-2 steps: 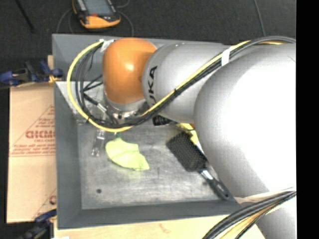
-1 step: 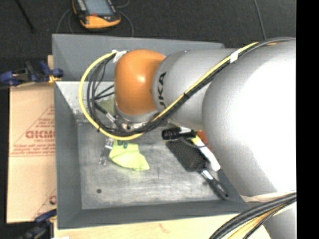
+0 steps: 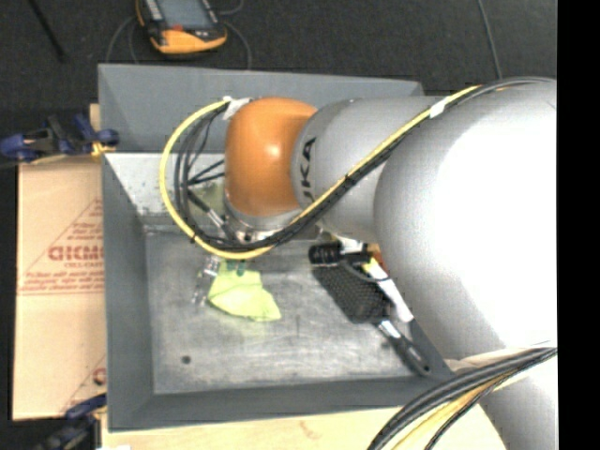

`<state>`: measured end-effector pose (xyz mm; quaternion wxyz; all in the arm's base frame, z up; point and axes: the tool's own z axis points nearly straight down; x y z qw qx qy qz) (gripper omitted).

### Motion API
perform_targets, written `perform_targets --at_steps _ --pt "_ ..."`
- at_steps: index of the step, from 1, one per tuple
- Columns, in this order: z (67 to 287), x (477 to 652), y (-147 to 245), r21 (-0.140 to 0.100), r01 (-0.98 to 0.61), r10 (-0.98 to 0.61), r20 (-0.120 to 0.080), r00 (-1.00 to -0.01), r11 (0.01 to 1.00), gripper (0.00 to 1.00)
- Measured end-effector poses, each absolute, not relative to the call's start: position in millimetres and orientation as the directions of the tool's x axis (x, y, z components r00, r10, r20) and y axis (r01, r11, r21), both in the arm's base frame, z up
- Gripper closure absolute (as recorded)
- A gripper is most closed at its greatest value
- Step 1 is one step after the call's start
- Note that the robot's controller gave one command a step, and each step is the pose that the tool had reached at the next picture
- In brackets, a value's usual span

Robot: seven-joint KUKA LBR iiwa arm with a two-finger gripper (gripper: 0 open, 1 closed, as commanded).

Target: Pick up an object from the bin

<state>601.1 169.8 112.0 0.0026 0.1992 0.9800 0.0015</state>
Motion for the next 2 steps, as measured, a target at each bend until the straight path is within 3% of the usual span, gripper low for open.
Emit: perform_targets --at_steps 1,2 --pt "96.5 575.8 137.0 0.0 0.321 0.321 -0.002 -0.947 0.947 0.0" --pt "93.6 569.0 128.2 -0.001 0.295 0.295 -0.002 -0.956 0.956 0.0"
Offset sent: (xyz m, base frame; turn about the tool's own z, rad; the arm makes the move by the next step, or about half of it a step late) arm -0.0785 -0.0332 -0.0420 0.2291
